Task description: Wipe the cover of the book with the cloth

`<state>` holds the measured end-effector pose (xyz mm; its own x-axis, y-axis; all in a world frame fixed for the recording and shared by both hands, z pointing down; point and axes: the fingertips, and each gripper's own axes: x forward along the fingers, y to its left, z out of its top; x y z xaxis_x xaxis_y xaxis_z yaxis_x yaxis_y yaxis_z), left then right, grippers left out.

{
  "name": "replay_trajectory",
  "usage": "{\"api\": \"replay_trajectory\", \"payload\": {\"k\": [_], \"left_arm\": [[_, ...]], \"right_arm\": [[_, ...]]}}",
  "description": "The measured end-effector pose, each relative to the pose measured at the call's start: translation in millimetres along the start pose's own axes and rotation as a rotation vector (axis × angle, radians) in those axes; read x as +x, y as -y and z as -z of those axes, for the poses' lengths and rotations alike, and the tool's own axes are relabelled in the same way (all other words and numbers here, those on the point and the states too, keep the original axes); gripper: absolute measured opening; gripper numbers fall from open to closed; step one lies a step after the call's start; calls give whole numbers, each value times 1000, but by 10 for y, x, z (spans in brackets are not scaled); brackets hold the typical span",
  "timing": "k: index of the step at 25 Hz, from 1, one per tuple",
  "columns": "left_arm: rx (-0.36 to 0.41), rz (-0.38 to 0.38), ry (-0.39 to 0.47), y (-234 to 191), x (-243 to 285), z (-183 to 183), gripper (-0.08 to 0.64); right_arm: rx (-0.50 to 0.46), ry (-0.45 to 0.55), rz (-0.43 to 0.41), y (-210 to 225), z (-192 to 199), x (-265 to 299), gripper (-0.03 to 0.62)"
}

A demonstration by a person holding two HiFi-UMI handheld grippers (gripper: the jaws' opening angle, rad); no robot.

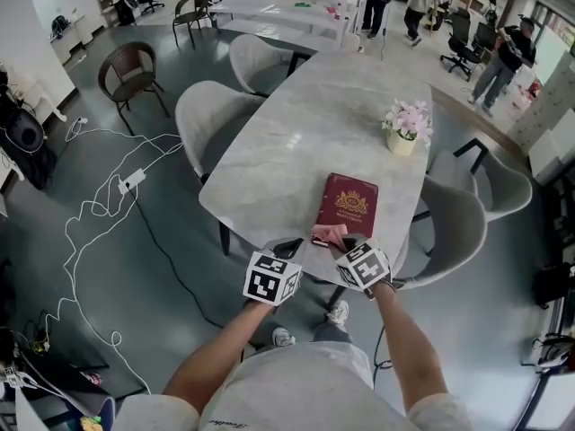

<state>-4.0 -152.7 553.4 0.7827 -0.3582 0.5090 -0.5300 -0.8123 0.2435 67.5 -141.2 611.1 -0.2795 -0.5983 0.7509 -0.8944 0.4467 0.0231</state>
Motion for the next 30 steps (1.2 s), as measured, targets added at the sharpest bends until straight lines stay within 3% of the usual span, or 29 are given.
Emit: {"api": "replay_trajectory", "payload": {"k": [13,30], "left_arm": [[-27,17,17,-49,-7,-40,6],[-88,-36,32,-343,423,-251,6]], "right_arm": [[-48,14,28,49,-183,-182,18],[-239,10,-5,824,-943,79,18]]}}
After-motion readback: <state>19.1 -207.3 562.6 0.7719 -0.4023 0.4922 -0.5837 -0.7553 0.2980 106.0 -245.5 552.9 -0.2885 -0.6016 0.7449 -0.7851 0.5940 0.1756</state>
